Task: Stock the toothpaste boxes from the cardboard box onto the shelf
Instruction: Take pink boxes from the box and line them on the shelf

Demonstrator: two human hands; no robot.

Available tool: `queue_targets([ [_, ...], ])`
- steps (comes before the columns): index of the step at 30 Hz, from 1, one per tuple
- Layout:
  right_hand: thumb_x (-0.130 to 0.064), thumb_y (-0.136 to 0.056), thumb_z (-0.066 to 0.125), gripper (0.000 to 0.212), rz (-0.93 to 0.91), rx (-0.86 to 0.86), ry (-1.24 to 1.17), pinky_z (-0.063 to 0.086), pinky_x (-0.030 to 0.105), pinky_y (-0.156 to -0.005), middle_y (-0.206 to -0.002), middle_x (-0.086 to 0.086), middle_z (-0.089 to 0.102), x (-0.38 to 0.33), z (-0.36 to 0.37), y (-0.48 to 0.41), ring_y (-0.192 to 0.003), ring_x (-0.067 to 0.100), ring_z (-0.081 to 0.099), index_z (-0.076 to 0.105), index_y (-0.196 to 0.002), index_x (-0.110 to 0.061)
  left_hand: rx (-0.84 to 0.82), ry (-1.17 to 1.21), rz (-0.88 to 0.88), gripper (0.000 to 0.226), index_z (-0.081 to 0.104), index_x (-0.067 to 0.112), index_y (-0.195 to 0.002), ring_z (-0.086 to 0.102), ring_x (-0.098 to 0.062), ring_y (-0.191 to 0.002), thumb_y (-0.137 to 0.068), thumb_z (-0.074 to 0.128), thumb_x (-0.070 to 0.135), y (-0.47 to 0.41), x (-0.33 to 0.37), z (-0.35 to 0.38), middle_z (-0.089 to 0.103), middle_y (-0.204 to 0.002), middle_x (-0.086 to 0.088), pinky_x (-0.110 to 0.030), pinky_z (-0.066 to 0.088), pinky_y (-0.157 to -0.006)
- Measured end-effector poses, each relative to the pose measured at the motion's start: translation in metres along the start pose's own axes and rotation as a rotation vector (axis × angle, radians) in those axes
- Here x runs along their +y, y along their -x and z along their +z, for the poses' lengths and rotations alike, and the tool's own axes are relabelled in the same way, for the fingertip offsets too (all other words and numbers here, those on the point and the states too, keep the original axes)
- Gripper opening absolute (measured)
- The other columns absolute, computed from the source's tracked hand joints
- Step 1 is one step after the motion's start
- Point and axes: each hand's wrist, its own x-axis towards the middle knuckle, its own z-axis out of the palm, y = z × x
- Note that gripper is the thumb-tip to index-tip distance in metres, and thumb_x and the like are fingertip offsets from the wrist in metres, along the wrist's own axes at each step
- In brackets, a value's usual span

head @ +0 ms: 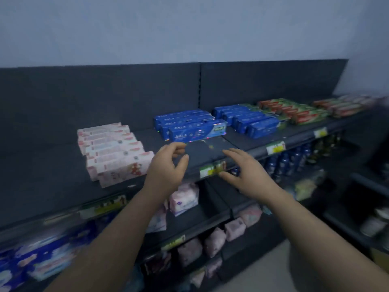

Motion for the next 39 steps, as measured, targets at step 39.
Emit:
queue_targets([
  [39,-0.029,-0.090,0.064,0.048,1.359,0.091,-0.137,0.040,0.028,-0.093,-0.136,0.004,0.056,0.541,-0.131,0.442,-0.122,0.024,0.053,0.053,-0.136,-0.021,-1.316,-0.017,0.063,0.030,0.061,0.012,-0.115,0.059,-0.016,-0.100,-0.086,0.067,0.013,0.145,0.215,0.706,0.060,-0.103,0.000,-0.022,0.044,-0.087],
])
